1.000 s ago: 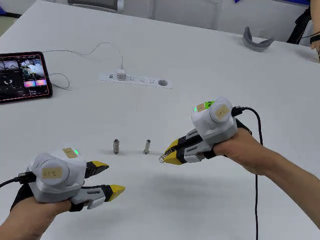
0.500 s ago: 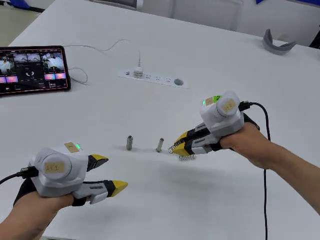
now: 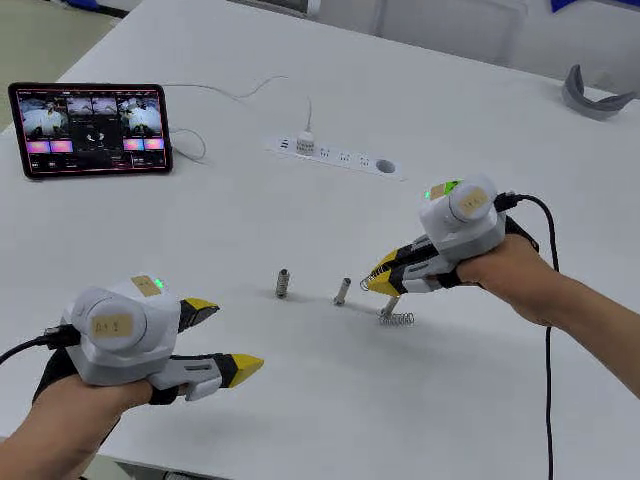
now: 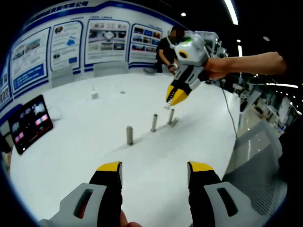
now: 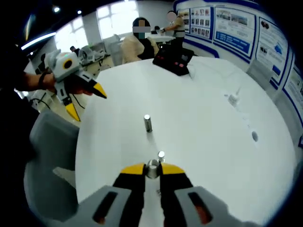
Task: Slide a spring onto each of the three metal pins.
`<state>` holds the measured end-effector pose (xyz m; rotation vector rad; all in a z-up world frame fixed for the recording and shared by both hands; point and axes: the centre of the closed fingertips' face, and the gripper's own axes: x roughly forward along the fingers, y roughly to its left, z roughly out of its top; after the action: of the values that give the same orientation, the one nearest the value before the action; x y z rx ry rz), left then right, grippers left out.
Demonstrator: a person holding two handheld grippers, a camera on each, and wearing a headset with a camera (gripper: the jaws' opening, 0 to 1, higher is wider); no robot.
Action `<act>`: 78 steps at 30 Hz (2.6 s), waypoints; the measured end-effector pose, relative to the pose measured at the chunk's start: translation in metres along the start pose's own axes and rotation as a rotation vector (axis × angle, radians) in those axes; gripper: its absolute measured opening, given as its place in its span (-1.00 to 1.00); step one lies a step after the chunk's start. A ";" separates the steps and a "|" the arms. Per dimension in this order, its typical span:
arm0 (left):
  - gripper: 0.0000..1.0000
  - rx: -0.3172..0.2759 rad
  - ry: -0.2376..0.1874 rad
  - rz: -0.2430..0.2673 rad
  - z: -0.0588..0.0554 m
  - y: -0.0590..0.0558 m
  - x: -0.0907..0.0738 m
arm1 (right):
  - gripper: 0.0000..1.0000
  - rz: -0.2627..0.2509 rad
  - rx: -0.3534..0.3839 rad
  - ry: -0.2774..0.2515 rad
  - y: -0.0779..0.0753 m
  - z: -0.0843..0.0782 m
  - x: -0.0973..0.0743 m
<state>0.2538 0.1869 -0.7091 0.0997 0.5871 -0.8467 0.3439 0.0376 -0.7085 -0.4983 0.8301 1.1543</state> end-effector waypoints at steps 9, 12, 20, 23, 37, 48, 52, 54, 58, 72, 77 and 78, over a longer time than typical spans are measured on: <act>0.15 -0.021 -0.026 0.011 0.008 -0.002 -0.007 | -0.75 0.002 -0.007 0.021 -0.007 0.003 0.016; 0.16 -0.023 -0.036 0.017 0.012 -0.001 -0.011 | -0.75 0.006 -0.011 0.027 -0.009 0.007 0.022; 0.15 -0.040 -0.042 0.039 0.009 0.004 -0.021 | -0.75 0.015 -0.029 0.056 -0.009 0.006 0.034; 0.15 -0.043 -0.036 0.041 0.004 0.004 -0.021 | -0.75 0.013 -0.040 0.070 -0.010 0.004 0.035; 0.15 -0.042 -0.040 0.035 0.007 0.000 -0.018 | -0.74 0.023 -0.060 0.098 -0.011 0.003 0.041; 0.15 -0.046 -0.045 0.037 0.006 0.001 -0.020 | -0.74 0.028 -0.070 0.117 -0.010 -0.001 0.050; 0.15 -0.047 -0.043 0.037 0.005 0.000 -0.020 | -0.74 0.031 -0.069 0.118 -0.010 -0.001 0.052; 0.14 -0.048 -0.043 0.038 0.005 0.000 -0.020 | -0.74 0.033 -0.069 0.122 -0.010 -0.003 0.054; 0.15 -0.048 -0.041 0.037 0.005 0.000 -0.020 | -0.74 0.032 -0.075 0.126 -0.008 -0.004 0.057; 0.12 -0.065 -0.042 0.047 0.001 0.003 -0.024 | -0.74 0.035 -0.080 0.147 -0.007 -0.013 0.070; 0.13 -0.063 -0.041 0.049 0.001 0.003 -0.024 | -0.74 0.039 -0.084 0.156 -0.006 -0.016 0.074; 0.13 -0.062 -0.041 0.049 0.001 0.003 -0.024 | -0.74 0.039 -0.086 0.158 -0.006 -0.017 0.074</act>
<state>0.2440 0.2051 -0.6958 0.0395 0.5696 -0.7809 0.3568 0.0673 -0.7774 -0.6529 0.9322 1.2011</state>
